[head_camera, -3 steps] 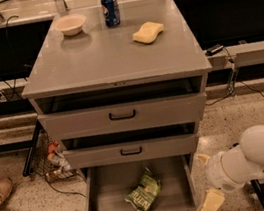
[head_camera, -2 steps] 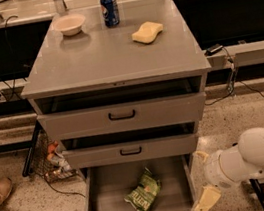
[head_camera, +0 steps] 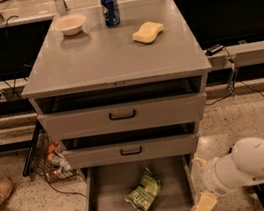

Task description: Pick green jalapeno chip bag from bottom drawer and place on counter

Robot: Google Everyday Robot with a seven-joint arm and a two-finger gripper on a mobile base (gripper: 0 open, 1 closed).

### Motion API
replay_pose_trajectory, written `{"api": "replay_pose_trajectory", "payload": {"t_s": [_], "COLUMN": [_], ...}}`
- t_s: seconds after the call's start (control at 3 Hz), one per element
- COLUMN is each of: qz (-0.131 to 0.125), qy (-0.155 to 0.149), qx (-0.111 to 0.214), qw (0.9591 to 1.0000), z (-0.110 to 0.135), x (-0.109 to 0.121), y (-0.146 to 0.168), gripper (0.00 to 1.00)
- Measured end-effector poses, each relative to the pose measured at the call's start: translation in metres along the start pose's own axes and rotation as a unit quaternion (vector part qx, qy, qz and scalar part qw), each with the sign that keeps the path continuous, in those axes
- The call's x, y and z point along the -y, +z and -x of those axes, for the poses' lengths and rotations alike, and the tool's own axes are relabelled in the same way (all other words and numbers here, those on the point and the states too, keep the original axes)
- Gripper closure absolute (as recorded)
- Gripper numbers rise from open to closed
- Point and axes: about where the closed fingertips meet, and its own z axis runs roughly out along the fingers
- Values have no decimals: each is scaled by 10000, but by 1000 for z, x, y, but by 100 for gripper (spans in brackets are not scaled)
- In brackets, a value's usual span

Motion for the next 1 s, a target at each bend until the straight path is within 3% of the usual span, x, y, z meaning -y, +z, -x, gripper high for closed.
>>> {"api": "replay_pose_trajectory", "payload": {"t_s": [0.33,0.67,1.0], "qz": [-16,-180,-158], "qy": [96,66,-2], "qx": [-6,227,647], "qw": [10000,9996,9978], "z": [-33,-54,-56], "x": [2,24,49], "y": [69,130,180], "gripper": [0,0,0]}}
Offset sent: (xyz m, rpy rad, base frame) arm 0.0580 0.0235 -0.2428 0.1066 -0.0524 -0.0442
